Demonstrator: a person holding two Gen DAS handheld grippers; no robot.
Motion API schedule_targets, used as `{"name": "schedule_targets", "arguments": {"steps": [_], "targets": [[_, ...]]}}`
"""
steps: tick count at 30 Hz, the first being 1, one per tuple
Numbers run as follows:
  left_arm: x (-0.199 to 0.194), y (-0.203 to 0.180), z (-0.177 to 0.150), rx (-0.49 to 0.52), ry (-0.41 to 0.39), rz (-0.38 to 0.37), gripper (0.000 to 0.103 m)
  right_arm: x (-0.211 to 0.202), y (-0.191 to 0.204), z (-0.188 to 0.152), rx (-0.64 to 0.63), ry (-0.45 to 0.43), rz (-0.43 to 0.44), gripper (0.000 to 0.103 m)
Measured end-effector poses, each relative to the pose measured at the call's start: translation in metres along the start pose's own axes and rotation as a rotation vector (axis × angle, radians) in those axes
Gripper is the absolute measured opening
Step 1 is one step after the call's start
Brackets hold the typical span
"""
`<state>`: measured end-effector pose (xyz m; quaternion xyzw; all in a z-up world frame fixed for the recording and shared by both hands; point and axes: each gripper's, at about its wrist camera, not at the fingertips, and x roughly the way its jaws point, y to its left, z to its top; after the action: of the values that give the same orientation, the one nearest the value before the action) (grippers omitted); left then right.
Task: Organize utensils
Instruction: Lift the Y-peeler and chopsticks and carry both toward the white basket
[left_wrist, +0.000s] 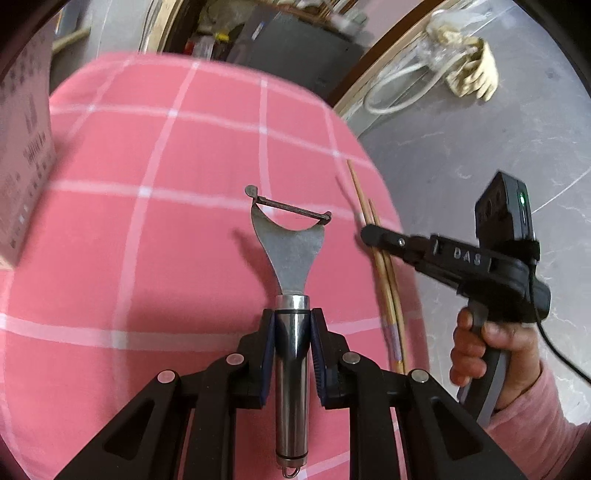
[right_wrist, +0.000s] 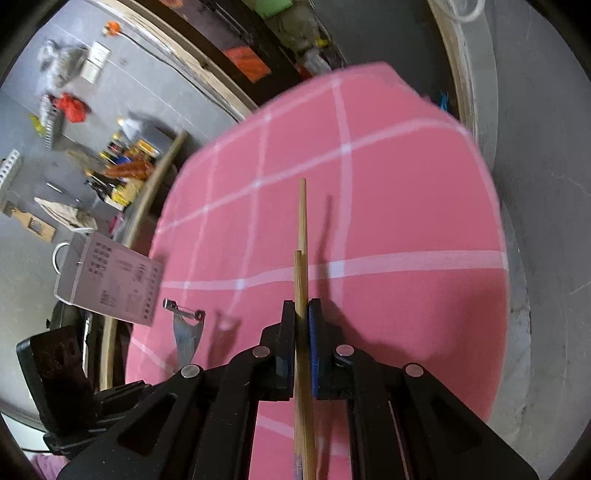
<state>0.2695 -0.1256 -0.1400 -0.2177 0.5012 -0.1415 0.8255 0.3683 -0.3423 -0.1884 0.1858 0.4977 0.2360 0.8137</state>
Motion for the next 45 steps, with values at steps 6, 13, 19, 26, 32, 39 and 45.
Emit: {"name": "schedule_targets", "arguments": {"steps": [6,13,19,26,32,39,45], "targets": [[-0.041,-0.001,-0.001,0.059,-0.1,-0.005,0.018,-0.035,0.03,-0.005,-0.066,-0.127,0.014,0.006],[-0.086,0.009,0.004,0.082,-0.19,-0.023,0.018,-0.068,0.068,-0.01,-0.109,-0.252,0.026,0.006],[-0.131,0.022,0.016,0.097,-0.273,-0.027,0.018,-0.091,0.113,-0.006,-0.157,-0.386,0.074,0.006],[-0.189,0.04,0.042,0.124,-0.388,-0.012,0.018,-0.109,0.18,0.011,-0.215,-0.534,0.168,0.006],[-0.24,0.07,0.073,0.102,-0.496,0.032,0.018,-0.107,0.25,0.034,-0.284,-0.628,0.273,0.006],[-0.267,0.104,0.099,0.074,-0.634,0.057,0.018,-0.092,0.308,0.041,-0.314,-0.767,0.374,0.006],[-0.261,0.133,0.108,0.048,-0.724,0.05,0.018,-0.067,0.322,0.042,-0.289,-0.877,0.402,0.006]]}}
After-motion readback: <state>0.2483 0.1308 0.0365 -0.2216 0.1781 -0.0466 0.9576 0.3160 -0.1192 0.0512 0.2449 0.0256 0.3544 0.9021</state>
